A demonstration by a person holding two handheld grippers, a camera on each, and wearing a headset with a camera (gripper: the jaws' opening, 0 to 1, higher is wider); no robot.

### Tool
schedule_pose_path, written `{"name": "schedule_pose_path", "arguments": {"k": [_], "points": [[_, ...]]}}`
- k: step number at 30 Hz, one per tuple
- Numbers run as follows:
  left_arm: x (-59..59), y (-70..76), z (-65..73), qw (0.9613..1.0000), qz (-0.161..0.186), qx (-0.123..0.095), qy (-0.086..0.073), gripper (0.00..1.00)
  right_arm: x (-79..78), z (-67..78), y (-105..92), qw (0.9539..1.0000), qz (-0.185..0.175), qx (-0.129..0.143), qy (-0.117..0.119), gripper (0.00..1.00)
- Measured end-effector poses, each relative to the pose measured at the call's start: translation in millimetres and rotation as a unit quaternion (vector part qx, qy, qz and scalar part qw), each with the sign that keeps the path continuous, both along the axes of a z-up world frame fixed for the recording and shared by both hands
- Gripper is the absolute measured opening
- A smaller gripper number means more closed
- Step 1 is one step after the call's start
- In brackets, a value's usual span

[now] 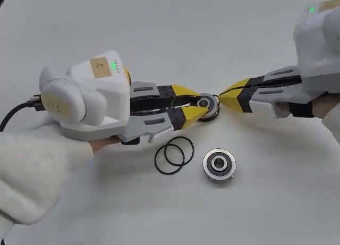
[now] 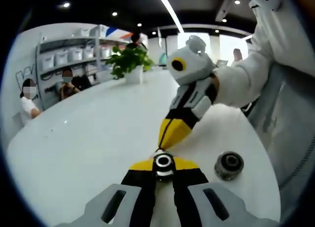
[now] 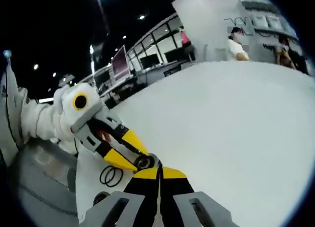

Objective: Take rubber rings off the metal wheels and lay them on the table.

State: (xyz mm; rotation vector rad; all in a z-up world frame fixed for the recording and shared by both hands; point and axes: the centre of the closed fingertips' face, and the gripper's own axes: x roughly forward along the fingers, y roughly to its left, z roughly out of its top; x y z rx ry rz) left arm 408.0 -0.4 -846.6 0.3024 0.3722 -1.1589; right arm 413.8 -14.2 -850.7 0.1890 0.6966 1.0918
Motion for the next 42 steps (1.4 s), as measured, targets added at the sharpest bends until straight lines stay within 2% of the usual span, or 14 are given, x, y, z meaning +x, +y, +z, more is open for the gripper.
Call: {"name": "schedule_pose_path", "arguments": {"k": [1, 3, 4, 5, 6, 10, 18, 38, 40, 42], "points": [[0.1, 0.0, 0.0, 1.0, 0.0, -0.001, 0.0, 0.12, -0.1, -1.6, -0.6, 0.9996, -0.009, 0.015, 0.023, 0.0], [0.1, 0.0, 0.0, 1.0, 0.0, -0.001, 0.0, 0.12, -1.9, 1.3, 1.7, 0.9976, -0.018, 0.045, 0.05, 0.0], [0.1, 0.0, 0.0, 1.0, 0.0, -0.002, 0.0, 0.12, -3.4, 1.7, 1.7, 0.9967, -0.02, 0.052, 0.06, 0.0], [0.1, 0.0, 0.0, 1.0, 0.0, -0.002, 0.0, 0.12, 4.5, -1.9, -1.0, 0.9968, -0.018, 0.051, 0.059, 0.0], [0.2, 0.1, -0.1, 1.0, 0.0, -0.003, 0.0, 0.12, 4.5, -1.2, -0.7, 0.9954, -0.021, 0.06, 0.072, 0.0], [0.2, 0.1, -0.1, 1.0, -0.001, -0.005, -0.001, 0.12, 1.0, 1.2, 1.6, 0.9932, -0.023, 0.072, 0.088, 0.0], [-0.2, -0.7, -0.1, 1.0, -0.002, -0.007, 0.0, 0.12, -9.2, 8.9, 8.9, 0.9917, -0.014, 0.081, 0.098, 0.0], [0.2, -0.3, -0.4, 1.0, -0.002, -0.005, 0.0, 0.12, -12.2, 14.8, 17.8, 0.9894, -0.002, 0.102, 0.103, 0.0], [0.2, -0.3, -0.5, 1.0, -0.002, -0.005, 0.0, 0.12, -14.3, 22.6, 23.3, 0.9868, 0.005, 0.123, 0.105, 0.0], [0.1, -0.4, -0.5, 1.0, -0.002, -0.005, 0.0, 0.12, -17.1, 23.0, 27.8, 0.9896, 0.018, 0.111, 0.09, 0.0]]}}
